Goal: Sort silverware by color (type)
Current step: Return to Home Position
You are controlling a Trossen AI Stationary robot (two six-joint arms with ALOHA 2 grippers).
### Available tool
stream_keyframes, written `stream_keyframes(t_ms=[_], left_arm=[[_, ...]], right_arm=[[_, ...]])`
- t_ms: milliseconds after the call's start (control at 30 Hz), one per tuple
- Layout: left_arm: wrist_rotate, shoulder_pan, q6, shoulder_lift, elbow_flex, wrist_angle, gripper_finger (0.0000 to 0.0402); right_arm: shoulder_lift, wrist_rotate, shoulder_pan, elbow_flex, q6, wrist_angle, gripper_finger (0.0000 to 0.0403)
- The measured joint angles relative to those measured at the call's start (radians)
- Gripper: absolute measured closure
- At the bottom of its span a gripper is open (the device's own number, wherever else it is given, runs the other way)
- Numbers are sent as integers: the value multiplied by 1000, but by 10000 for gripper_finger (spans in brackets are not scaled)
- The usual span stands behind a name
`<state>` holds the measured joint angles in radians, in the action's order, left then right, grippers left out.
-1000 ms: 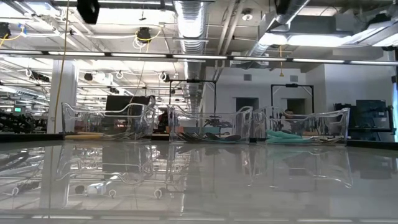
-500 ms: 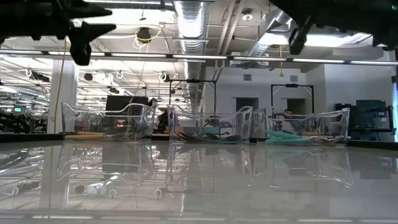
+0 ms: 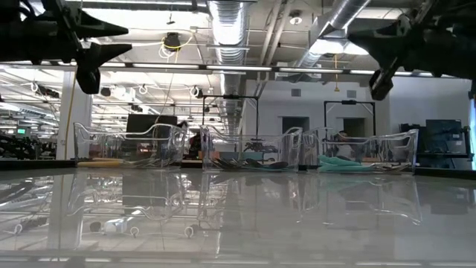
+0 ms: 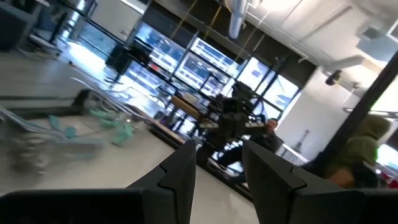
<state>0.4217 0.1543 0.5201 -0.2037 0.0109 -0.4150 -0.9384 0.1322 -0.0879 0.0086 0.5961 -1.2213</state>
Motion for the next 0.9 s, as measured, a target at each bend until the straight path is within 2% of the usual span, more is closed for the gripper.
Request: stream_keyframes(t_ms=[167, 233, 433, 567, 900], left_arm=[[10, 0, -44, 47, 0, 11, 297], [9, 0, -53, 69, -1, 27, 305], [-25, 0, -70, 152, -1, 146, 349], [-26, 0, -77, 205, -2, 242, 393], [-69, 0, -115, 200, -2, 337, 401]], right_arm=[[104, -89, 61, -1, -18, 121, 382], [180, -110, 102, -1, -25, 244, 382], [425, -186, 218, -1, -63, 457, 382], [554, -188, 269, -2, -73, 638, 382], [754, -188, 304, -2, -192, 965, 382]])
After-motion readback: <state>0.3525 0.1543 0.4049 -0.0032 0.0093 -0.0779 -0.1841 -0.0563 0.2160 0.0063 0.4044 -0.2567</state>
